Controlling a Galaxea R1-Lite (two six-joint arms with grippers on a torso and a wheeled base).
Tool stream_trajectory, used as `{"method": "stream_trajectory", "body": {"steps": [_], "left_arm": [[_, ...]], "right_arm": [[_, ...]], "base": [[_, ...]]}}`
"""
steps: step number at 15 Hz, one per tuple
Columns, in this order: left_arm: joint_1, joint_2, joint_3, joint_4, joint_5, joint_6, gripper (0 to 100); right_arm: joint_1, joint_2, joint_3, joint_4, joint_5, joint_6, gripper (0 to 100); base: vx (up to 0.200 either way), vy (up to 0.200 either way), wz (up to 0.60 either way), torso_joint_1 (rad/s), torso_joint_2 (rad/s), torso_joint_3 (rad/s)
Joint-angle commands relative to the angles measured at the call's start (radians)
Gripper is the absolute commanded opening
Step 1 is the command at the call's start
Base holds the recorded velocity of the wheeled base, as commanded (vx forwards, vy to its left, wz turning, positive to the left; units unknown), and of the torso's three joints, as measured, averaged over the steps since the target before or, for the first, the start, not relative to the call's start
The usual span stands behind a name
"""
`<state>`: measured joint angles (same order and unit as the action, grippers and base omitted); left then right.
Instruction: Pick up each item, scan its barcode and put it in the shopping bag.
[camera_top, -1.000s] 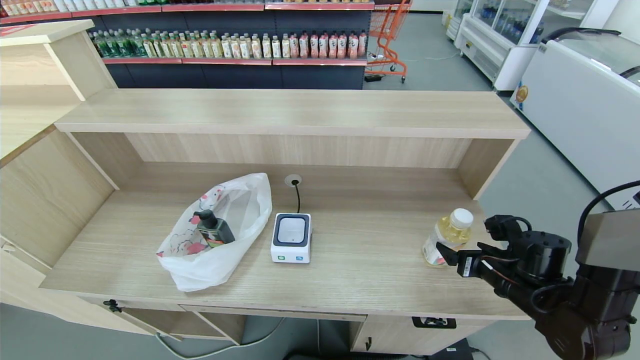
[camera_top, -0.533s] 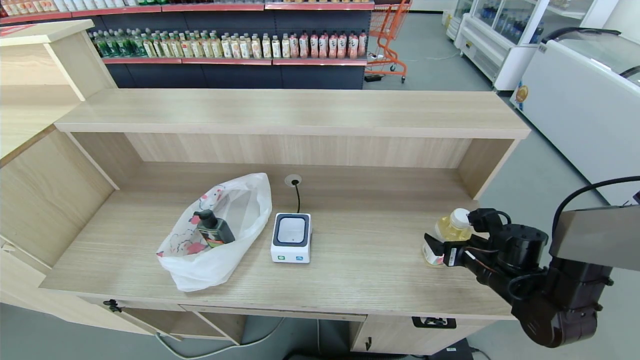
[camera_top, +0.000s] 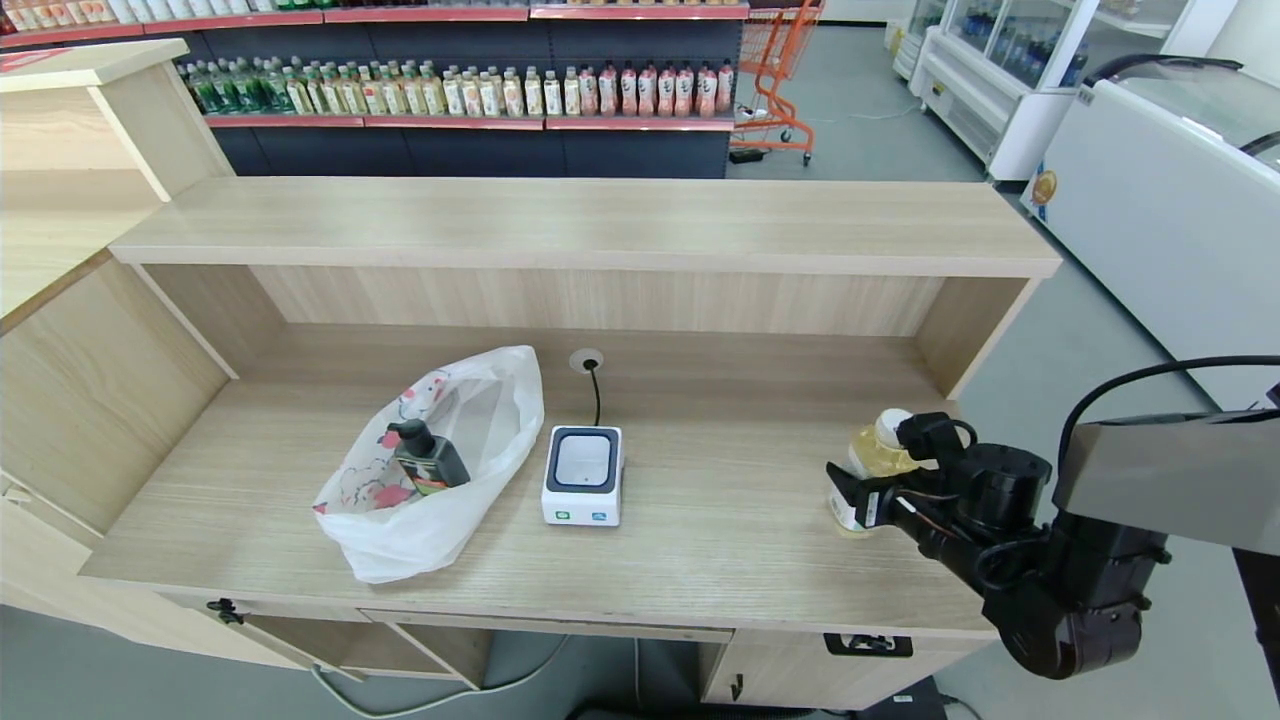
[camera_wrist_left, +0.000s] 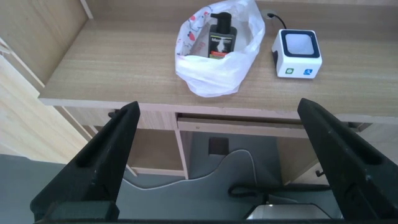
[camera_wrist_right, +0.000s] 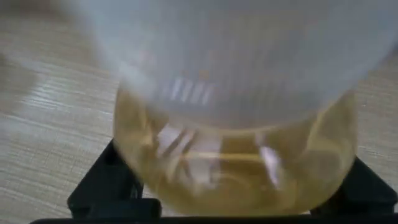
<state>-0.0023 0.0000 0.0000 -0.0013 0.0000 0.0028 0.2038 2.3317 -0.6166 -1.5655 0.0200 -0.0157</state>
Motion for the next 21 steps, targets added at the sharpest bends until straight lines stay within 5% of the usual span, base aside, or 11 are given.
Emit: {"method": "stream_trajectory", "body": {"steps": [1, 5, 10, 11, 16, 21], "left_arm": [[0.001, 0.002, 0.000, 0.000, 0.000, -0.001, 100], [-0.001, 0.000, 0.000, 0.000, 0.000, -0.001, 100], [0.001, 0.002, 0.000, 0.000, 0.000, -0.001, 100], [0.001, 0.000, 0.000, 0.000, 0.000, 0.000, 100], [-0.001, 0.002, 0.000, 0.000, 0.000, -0.001, 100], [-0.001, 0.002, 0.000, 0.000, 0.000, -0.001, 100]], "right_arm": [[0.005, 0.005, -0.002, -0.005, -0.002, -0.018, 0], [0.005, -0.011, 0.061, -0.005, 0.000, -0.101, 0], [0.009, -0.143, 0.020, 0.027, 0.084, -0.015, 0], [0.026, -0.295, 0.021, 0.137, 0.201, 0.068, 0], [0.138, -0.690, 0.051, 0.555, 0.429, 0.254, 0], [0.269, -0.827, 0.149, 0.679, 0.509, 0.257, 0]], "base": [[0.000, 0.000, 0.00, 0.000, 0.00, 0.000], [0.000, 0.000, 0.00, 0.000, 0.00, 0.000], [0.000, 0.000, 0.00, 0.000, 0.00, 0.000], [0.000, 0.000, 0.00, 0.000, 0.00, 0.000], [0.000, 0.000, 0.00, 0.000, 0.00, 0.000], [0.000, 0.000, 0.00, 0.000, 0.00, 0.000]]}}
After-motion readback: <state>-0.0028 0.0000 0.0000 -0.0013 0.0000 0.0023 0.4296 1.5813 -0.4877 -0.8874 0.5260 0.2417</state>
